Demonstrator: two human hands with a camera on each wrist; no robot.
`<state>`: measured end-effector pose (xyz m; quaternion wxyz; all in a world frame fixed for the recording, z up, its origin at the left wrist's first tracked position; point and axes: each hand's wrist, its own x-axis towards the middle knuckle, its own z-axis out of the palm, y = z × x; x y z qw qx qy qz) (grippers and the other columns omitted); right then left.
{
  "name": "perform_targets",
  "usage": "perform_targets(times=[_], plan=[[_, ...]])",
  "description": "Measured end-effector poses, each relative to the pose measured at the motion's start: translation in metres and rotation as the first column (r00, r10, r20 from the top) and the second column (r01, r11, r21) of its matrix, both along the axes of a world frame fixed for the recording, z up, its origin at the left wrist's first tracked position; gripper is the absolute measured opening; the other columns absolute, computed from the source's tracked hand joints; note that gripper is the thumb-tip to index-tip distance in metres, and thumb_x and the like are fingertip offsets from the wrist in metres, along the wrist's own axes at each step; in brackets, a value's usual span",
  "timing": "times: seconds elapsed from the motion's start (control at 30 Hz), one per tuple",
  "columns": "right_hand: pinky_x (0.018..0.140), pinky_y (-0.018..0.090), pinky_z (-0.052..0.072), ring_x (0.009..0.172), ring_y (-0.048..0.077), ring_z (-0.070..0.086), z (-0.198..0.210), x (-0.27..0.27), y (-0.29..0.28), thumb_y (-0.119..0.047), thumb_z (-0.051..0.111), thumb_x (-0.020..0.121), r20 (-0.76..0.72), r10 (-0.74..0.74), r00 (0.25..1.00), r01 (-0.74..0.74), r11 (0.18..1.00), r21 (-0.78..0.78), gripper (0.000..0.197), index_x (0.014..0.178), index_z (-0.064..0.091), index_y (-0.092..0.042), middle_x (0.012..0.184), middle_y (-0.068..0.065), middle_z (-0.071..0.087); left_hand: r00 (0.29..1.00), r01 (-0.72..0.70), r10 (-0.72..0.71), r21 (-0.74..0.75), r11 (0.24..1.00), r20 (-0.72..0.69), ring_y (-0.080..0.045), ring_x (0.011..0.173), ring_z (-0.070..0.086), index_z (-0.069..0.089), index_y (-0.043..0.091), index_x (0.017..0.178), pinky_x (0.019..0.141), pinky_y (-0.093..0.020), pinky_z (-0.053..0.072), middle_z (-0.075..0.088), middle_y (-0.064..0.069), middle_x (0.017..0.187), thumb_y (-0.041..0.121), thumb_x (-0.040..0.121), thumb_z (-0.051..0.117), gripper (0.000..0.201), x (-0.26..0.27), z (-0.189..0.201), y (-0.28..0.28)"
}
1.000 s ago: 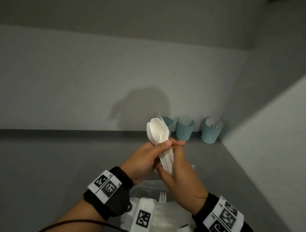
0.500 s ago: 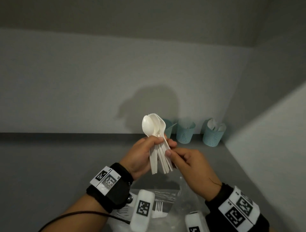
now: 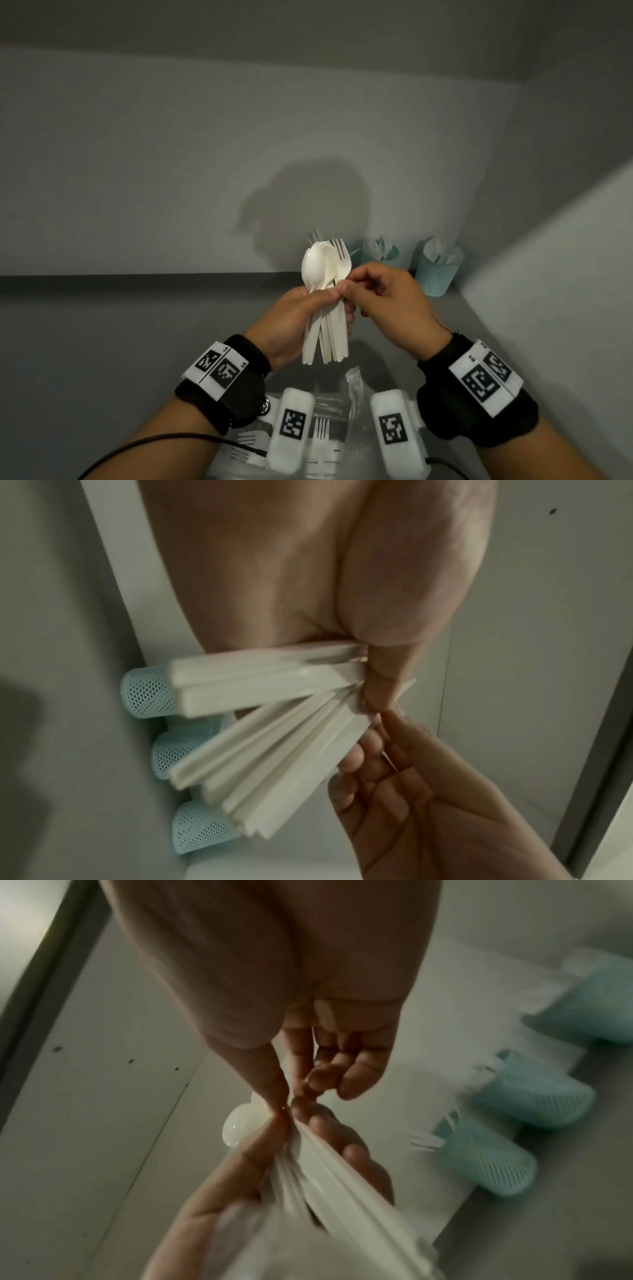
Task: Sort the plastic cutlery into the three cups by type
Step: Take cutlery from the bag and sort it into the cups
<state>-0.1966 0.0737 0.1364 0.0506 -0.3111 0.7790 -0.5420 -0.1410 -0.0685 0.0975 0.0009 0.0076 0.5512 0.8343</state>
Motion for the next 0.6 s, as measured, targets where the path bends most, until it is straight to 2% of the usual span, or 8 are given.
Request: perform_targets(times=[0.07, 0.17, 0.23, 0.33, 0.43, 0.5, 0.53, 0.6], plan=[[0.054, 0.014, 0.046, 0.053, 0.011, 0.058, 0.0, -0.005, 0.003, -0.008, 0.065, 0.085, 0.071, 0.068, 0.995, -0.062, 0.994, -0.092, 0.01, 0.085, 0.067, 0.002, 0.065, 0.016, 0.064, 0.999, 0.018, -0.019, -0.035, 0.999, -0.032, -0.019, 0.076, 0.065, 0.064, -0.001, 0.1, 0.073, -0.031, 0.056, 0.066, -0.013, 0.084, 0.018, 0.086, 0.055, 0.025, -0.004, 0.0, 0.0], [0.058, 0.019, 0.05, 0.057, 0.014, 0.06, -0.007, -0.017, 0.008, -0.006, 0.064, 0.085, 0.035, 0.067, 0.997, -0.062, 0.99, -0.126, 0.005, 0.085, 0.068, -0.003, 0.068, 0.011, 0.064, 0.992, -0.021, -0.006, -0.217, 0.976, -0.124, -0.026, 0.103, 0.064, 0.061, -0.003, 0.116, 0.095, -0.032, 0.051, 0.066, -0.024, 0.111, 0.014, 0.095, 0.05, 0.029, -0.014, -0.001, 0.002], [0.067, 0.025, 0.054, 0.068, 0.02, 0.064, -0.016, -0.026, 0.011, -0.012, 0.064, 0.087, -0.052, 0.027, 0.998, -0.03, 0.997, -0.074, 0.006, 0.088, 0.068, -0.008, 0.082, 0.014, 0.064, 0.982, -0.102, 0.038, -0.345, 0.933, -0.185, -0.018, 0.107, 0.062, 0.059, 0.002, 0.12, 0.093, -0.023, 0.05, 0.067, -0.016, 0.113, 0.01, 0.096, 0.05, 0.027, -0.022, -0.001, 0.005], [0.074, 0.024, 0.051, 0.079, 0.021, 0.062, -0.025, -0.037, 0.013, -0.019, 0.061, 0.089, -0.152, -0.03, 0.988, 0.031, 0.999, 0.01, 0.009, 0.085, 0.066, -0.012, 0.087, 0.011, 0.063, 0.96, -0.189, 0.047, -0.508, 0.84, -0.278, -0.001, 0.089, 0.06, 0.059, 0.016, 0.109, 0.083, -0.016, 0.047, 0.065, 0.009, 0.092, 0.016, 0.093, 0.053, 0.017, -0.034, -0.004, 0.007], [0.071, 0.015, 0.048, 0.079, 0.021, 0.061, -0.032, -0.047, 0.011, -0.017, 0.058, 0.091, -0.137, -0.052, 0.989, 0.055, 0.998, 0.015, 0.009, 0.086, 0.063, -0.011, 0.086, 0.011, 0.063, 0.947, -0.247, 0.074, -0.561, 0.79, -0.313, 0.004, 0.083, 0.059, 0.057, 0.009, 0.114, 0.079, -0.013, 0.046, 0.062, 0.014, 0.087, 0.013, 0.096, 0.051, 0.02, -0.046, -0.012, 0.008], [0.072, 0.021, 0.052, 0.078, 0.019, 0.064, -0.036, -0.056, 0.009, -0.013, 0.055, 0.092, -0.068, -0.058, 0.996, 0.058, 0.998, 0.004, 0.009, 0.086, 0.059, -0.008, 0.082, 0.011, 0.064, 0.943, -0.284, 0.134, -0.526, 0.802, -0.305, -0.002, 0.089, 0.064, 0.059, 0.005, 0.111, 0.082, -0.016, 0.049, 0.068, 0.003, 0.093, 0.014, 0.097, 0.05, 0.019, -0.054, -0.018, 0.006], [0.072, 0.023, 0.053, 0.074, 0.012, 0.065, -0.037, -0.061, 0.008, -0.011, 0.054, 0.093, -0.02, -0.059, 0.998, 0.059, 0.998, -0.012, 0.01, 0.084, 0.057, -0.007, 0.078, 0.008, 0.064, 0.942, -0.3, 0.174, -0.494, 0.816, -0.285, -0.009, 0.091, 0.066, 0.06, 0.003, 0.107, 0.083, -0.02, 0.051, 0.069, -0.006, 0.096, 0.013, 0.097, 0.049, 0.017, -0.059, -0.021, 0.005], [0.069, 0.018, 0.052, 0.062, -0.003, 0.061, -0.039, -0.073, 0.005, -0.006, 0.051, 0.093, 0.093, -0.054, 0.994, 0.058, 0.997, -0.047, 0.016, 0.078, 0.053, -0.01, 0.07, 0.001, 0.058, 0.941, -0.324, 0.242, -0.426, 0.845, -0.235, -0.018, 0.087, 0.067, 0.057, 0.002, 0.099, 0.081, -0.024, 0.054, 0.069, -0.016, 0.094, 0.01, 0.097, 0.047, 0.013, -0.071, -0.026, -0.001]])
